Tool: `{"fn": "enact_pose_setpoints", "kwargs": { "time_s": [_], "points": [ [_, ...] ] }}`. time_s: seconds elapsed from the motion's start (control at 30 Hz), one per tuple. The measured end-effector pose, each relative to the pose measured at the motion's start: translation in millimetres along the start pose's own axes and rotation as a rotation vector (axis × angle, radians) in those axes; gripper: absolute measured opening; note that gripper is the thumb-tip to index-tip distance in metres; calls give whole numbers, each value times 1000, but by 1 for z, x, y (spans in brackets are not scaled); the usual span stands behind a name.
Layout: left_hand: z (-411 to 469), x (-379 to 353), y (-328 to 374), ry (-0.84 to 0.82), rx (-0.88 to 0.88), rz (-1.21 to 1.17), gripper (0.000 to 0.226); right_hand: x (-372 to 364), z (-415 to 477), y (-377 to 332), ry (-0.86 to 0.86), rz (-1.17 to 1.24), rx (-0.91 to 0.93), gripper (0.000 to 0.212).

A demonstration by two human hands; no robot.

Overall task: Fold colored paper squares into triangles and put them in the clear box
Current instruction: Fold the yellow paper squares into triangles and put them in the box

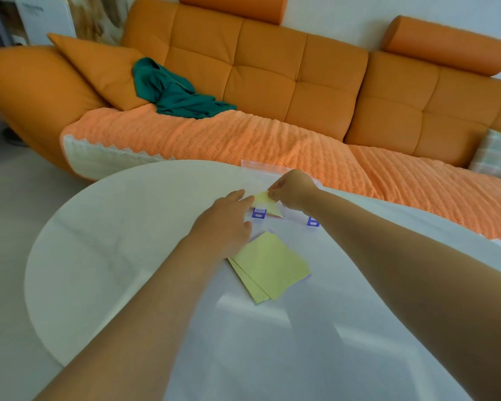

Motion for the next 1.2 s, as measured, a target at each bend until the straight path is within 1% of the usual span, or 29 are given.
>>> {"fn": "enact_pose_setpoints", "kwargs": {
  "time_s": [0.1, 0.17, 0.23, 0.27, 0.33, 0.4, 0.5, 0.57, 0.63, 0.7, 0.73, 0.77, 0.8, 0.87, 0.9, 0.97, 1.03, 1.07, 1.1, 1.17, 1.2],
  "points": [
    [0, 1, 1, 17, 2, -19, 57, 5, -5, 1, 19, -165, -44, 33],
    [0, 2, 1, 29, -2, -39, 57, 8, -7, 0, 53, -238, -45, 31],
    [0, 2, 0, 34, -7, -58, 57, 7, -9, -5, 63, -157, 27, 17],
    [1, 2, -1, 36, -10, -67, 56, 3, -12, -7, 34, -94, 71, 12],
    [1, 4, -3, 47, -9, -82, 55, -4, -18, -11, -57, -61, 129, 19],
    [0, 8, -4, 66, -3, -85, 53, -3, -22, -7, -90, -81, 128, 28],
    [-3, 18, -5, 127, 9, -98, 49, 12, -27, -3, -32, -3, 130, 37],
    [-7, 27, -6, 193, 17, -115, 43, 26, -35, -3, 48, 34, 165, 36],
    [-12, 34, -5, 240, 14, -134, 32, 35, -50, -9, 105, 8, 247, 33],
    [-16, 35, -3, 224, 4, -123, 20, 36, -70, -15, 74, -19, 328, 32],
    [-18, 32, -3, 184, 6, -105, 15, 32, -80, -15, 27, -39, 346, 31],
    [-20, 27, -2, 126, 15, -82, 16, 26, -90, -15, -28, -86, 346, 28],
    [-23, 20, -2, 53, 34, -47, 25, 19, -99, -12, -79, -155, 332, 24],
    [-30, 5, -1, -93, 74, 60, 55, 5, -111, 0, -146, -307, 249, 12],
    [-34, -1, 0, -135, 73, 120, 66, -1, -116, 7, -165, -368, 191, 24],
    [-39, -6, 5, -155, 49, 159, 70, -11, -123, 18, -180, -370, 84, 47],
    [-40, -5, 7, -150, 51, 90, 66, -16, -126, 25, -185, -226, 0, 54],
    [-40, -3, 7, -147, 58, 56, 63, -18, -127, 27, -186, -122, -39, 52],
    [-40, -2, 6, -143, 64, 30, 61, -19, -126, 29, -187, -23, -70, 44],
    [-40, -2, 6, -133, 69, -1, 58, -19, -125, 30, -180, 130, -99, 22],
    [-40, -1, 6, -122, 67, -13, 57, -18, -126, 29, -177, 191, -108, 19]
  ]
}}
Point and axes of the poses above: each hand's wrist, its own z-axis towards the middle knuckle, its own x-axis out of the back of the hand, y = z × x, the point moved 7 cm from there along z, towards the middle knuckle, and after that the axes turned 2 degrees about -z, right-handed, at the moved point
